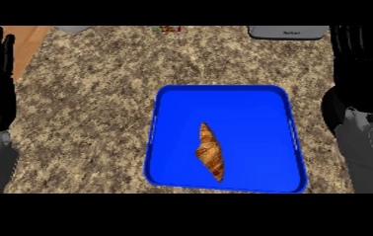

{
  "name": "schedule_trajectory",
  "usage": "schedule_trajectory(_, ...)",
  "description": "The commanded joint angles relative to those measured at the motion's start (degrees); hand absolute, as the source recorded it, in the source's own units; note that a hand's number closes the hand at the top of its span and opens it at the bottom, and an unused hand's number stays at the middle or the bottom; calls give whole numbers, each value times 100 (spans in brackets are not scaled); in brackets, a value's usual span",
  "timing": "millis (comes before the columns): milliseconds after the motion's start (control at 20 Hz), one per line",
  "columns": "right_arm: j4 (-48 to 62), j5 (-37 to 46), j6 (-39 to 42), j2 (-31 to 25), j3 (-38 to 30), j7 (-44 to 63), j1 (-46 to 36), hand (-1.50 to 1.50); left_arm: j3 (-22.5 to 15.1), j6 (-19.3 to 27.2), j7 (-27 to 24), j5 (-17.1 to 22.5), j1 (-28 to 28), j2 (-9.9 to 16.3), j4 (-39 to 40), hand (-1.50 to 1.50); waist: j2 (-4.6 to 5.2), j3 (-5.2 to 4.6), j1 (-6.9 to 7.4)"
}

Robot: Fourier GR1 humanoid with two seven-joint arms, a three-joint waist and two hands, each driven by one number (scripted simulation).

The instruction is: Pick the croissant from the tray and place it in the pot

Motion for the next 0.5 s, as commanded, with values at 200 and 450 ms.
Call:
schedule_trajectory(200, 338, -510, 2688, -305, 1533, 718, -1132, 150, -675, -394, 209, 107, -97, -366, 174, 0, 224, -24, 414)
schedule_trajectory(450, 1186, 1673, 3081, -1164, 2148, -458, -1382, -150, -939, -529, 504, 282, -225, -625, 366, 0, 229, -6, 258)
